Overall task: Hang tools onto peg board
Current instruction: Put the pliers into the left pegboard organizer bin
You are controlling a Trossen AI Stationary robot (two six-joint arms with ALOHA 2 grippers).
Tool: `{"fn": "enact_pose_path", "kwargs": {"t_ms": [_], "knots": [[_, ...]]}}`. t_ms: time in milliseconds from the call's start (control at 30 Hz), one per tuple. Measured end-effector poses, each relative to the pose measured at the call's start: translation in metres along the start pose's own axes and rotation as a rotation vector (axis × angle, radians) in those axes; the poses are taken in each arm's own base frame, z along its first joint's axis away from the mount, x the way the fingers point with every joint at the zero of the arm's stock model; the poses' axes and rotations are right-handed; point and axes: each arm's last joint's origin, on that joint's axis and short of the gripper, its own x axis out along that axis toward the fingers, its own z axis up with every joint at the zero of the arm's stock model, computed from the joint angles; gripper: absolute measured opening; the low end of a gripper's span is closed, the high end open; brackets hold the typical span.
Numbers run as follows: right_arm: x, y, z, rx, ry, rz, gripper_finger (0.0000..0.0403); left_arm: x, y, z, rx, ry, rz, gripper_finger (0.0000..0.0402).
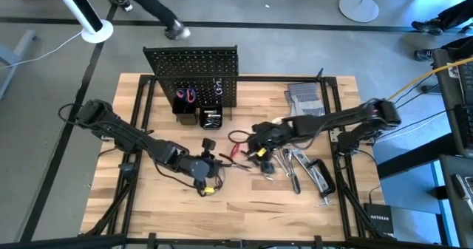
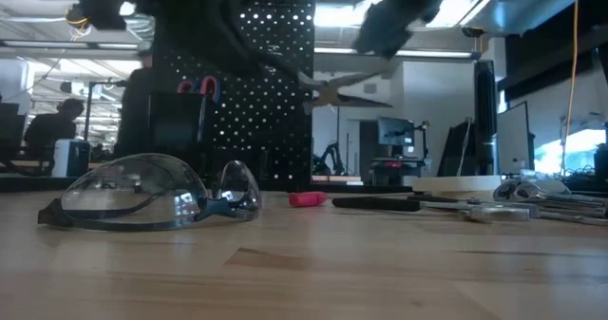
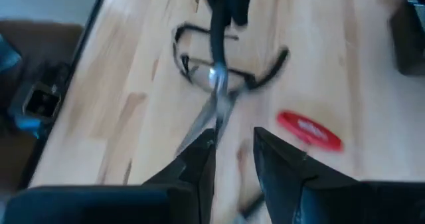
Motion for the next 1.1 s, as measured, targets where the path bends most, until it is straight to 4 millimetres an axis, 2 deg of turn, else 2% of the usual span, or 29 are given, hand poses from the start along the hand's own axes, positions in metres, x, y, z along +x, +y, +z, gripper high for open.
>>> {"fn": "enact_pose_path", "kwargs": {"t_ms": [100,200,300,433,567,733,933,1100], "knots": [[-0.024,0.003,-0.006,-0.011,0.012,-0.037,0.0105,-0.012,0.003,-0.001,-0.078,-0.002,-0.004,0.0028],[-0.034,0.002,-0.022,-0.04,-0.018,-0.072,0.0105,-0.024,0.005,-0.009,-0.154,-0.063,-0.001,0.0028],[-0.032,-0.001,-0.041,-0.068,-0.131,-0.076,0.0105,-0.035,0.008,-0.026,-0.256,-0.154,0.014,0.0028],[-0.017,-0.007,-0.068,-0.068,-0.346,-0.123,0.0105,-0.049,0.015,-0.043,-0.419,-0.367,0.034,0.0028],[-0.002,-0.011,-0.079,-0.045,-0.628,-0.111,0.0105,-0.059,0.024,-0.053,-0.543,-0.577,0.074,0.0028],[0.015,-0.014,-0.069,-0.059,-0.823,-0.125,0.0084,-0.06,0.032,-0.054,-0.635,-0.715,0.107,0.0028],[0.037,-0.018,-0.042,-0.148,-0.854,-0.171,0.0009,-0.06,0.035,-0.05,-0.662,-0.77,0.11,0.0028],[0.039,-0.022,-0.029,-0.176,-0.866,-0.213,0.0016,-0.062,0.034,-0.048,-0.648,-0.797,0.094,0.0028]]}}
